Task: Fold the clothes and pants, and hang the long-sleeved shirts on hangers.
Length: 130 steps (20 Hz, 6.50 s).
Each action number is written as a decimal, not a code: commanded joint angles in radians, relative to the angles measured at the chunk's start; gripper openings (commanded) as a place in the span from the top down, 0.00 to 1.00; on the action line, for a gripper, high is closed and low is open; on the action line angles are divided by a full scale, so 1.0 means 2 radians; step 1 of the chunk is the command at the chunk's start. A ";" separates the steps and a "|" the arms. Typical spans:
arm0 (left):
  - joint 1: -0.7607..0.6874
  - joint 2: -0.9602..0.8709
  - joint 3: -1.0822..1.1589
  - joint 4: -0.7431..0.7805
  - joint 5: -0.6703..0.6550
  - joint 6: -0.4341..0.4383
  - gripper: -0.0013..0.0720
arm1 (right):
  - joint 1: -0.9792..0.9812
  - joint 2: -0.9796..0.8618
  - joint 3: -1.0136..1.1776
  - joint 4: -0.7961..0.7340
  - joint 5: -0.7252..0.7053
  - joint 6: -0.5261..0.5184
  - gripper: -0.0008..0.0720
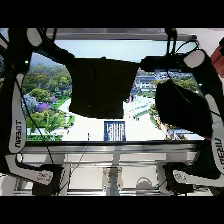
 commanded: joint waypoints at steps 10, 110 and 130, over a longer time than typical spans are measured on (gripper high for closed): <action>-0.010 0.026 -0.183 0.074 -0.047 0.058 0.94 | 0.043 -0.065 -0.062 0.029 0.137 -0.056 0.97; 0.029 0.331 -0.426 0.001 -0.006 -0.076 0.39 | -0.410 -0.060 -0.043 -0.289 0.264 0.122 0.40; 0.029 0.331 -0.426 0.001 0.007 -0.076 0.39 | 0.049 0.089 -0.193 -0.174 0.213 0.125 0.96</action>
